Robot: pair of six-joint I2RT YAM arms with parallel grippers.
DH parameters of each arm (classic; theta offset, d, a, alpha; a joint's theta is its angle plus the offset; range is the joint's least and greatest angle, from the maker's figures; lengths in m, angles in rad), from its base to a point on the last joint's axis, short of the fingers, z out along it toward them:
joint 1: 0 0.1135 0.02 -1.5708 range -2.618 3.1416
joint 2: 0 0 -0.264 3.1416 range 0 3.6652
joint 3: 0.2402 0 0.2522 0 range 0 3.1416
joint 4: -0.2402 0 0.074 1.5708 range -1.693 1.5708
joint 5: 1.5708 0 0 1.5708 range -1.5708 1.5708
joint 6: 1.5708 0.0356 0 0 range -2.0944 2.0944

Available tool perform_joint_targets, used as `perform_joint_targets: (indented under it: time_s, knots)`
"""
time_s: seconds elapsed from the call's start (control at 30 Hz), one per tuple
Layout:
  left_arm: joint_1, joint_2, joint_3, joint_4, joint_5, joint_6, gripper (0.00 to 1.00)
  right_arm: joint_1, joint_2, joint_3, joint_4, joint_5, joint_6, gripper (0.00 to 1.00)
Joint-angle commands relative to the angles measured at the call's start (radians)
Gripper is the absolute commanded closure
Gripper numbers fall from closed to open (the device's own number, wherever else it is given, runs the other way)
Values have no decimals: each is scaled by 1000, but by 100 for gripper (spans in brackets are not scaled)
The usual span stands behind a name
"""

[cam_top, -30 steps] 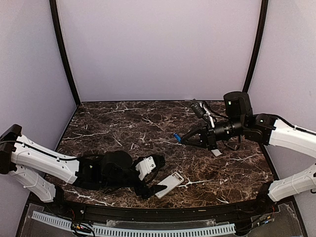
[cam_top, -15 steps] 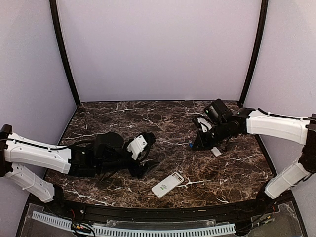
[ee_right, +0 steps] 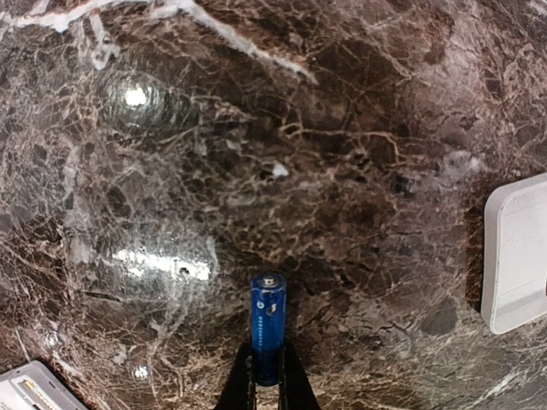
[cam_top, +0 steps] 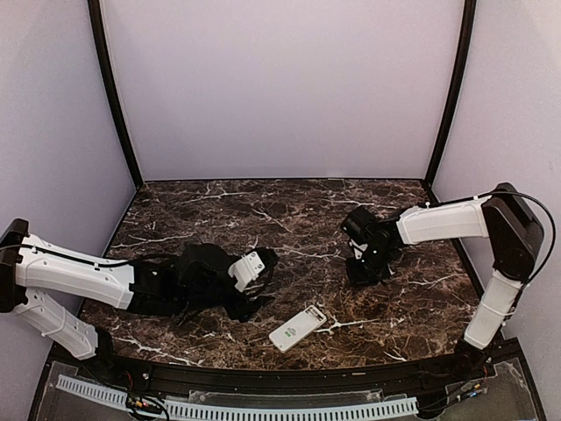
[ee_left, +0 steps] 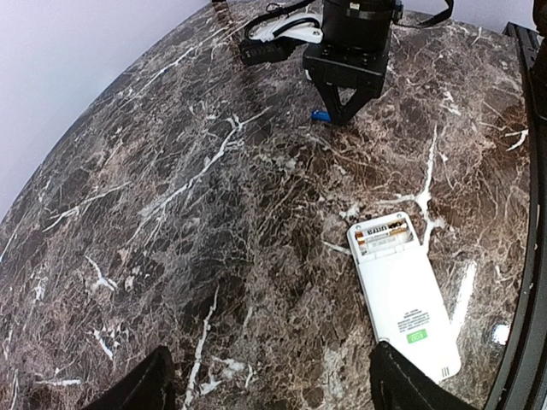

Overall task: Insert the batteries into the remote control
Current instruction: Place the battery at the center of the board.

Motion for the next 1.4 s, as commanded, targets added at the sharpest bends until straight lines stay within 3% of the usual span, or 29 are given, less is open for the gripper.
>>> perform_joint_targets:
  time_s: [0.0, 0.03, 0.17, 0.23, 1.0, 1.13, 1.2, 1.37]
  knots:
    - [-2, 0, 16, -62, -13, 2, 22, -4, 50, -7, -5, 31, 19, 100]
    - [-2, -4, 10, -55, -11, 0, 22, -5, 53, -12, -3, 24, 19, 100]
    - [-2, -9, -1, -37, -1, 3, 21, -4, 60, -20, -2, -15, 18, 80]
    - [-3, -2, 1, -39, -1, 7, 21, -4, 58, -21, -4, -37, 18, 76]
    - [-2, 19, -2, -50, 4, 10, 20, 25, -8, 15, 17, -255, 16, 76]
    - [-2, 13, -1, -62, -1, 12, 20, 23, -47, 139, -112, -179, -158, 73]
    - [-2, 2, -6, -59, 1, 14, 20, 23, -96, 230, -173, -132, -298, 66]
    - [-2, -23, -24, -31, 11, 18, 19, 22, -205, 358, -109, -294, -800, 57]
